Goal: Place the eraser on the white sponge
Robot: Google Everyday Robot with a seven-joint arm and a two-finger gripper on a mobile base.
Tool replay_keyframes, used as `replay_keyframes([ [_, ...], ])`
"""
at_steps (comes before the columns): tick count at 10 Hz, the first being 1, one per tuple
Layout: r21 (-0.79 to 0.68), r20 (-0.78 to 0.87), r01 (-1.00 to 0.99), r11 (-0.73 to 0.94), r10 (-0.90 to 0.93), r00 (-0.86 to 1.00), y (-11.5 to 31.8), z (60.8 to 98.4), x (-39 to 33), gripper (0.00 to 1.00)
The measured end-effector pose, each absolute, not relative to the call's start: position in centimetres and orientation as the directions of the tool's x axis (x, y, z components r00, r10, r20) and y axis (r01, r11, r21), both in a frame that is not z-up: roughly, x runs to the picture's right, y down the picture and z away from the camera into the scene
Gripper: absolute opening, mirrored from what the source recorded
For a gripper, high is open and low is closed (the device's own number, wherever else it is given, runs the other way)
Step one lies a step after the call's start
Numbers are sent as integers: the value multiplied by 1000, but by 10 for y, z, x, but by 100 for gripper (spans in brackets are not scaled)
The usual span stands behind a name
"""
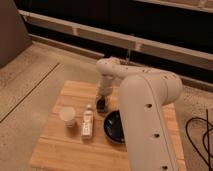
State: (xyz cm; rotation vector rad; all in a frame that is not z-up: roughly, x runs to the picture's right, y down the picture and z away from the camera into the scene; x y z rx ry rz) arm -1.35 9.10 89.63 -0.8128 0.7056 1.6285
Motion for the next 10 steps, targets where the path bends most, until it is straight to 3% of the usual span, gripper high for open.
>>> replay_keyframes([
  [3, 25, -813, -980, -199, 566, -135, 91, 896, -14, 69],
  [10, 14, -804, -980, -198, 580, -129, 86, 894, -16, 71],
])
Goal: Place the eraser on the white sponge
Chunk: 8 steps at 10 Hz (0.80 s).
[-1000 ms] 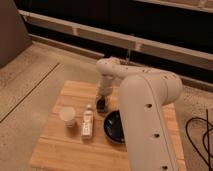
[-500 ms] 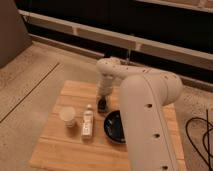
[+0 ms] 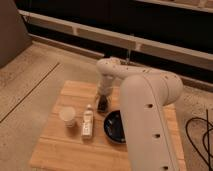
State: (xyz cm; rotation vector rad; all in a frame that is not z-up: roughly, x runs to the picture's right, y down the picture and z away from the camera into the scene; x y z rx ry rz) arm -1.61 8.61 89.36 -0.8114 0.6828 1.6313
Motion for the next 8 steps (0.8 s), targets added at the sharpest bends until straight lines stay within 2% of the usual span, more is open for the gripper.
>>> replay_keyframes([
  [3, 4, -755, -990, -141, 649, -96, 58, 870, -22, 71],
  [6, 47, -682, -998, 46, 731, 2, 26, 813, -36, 71],
  [8, 66, -665, -993, 95, 746, 27, 20, 799, -37, 71],
])
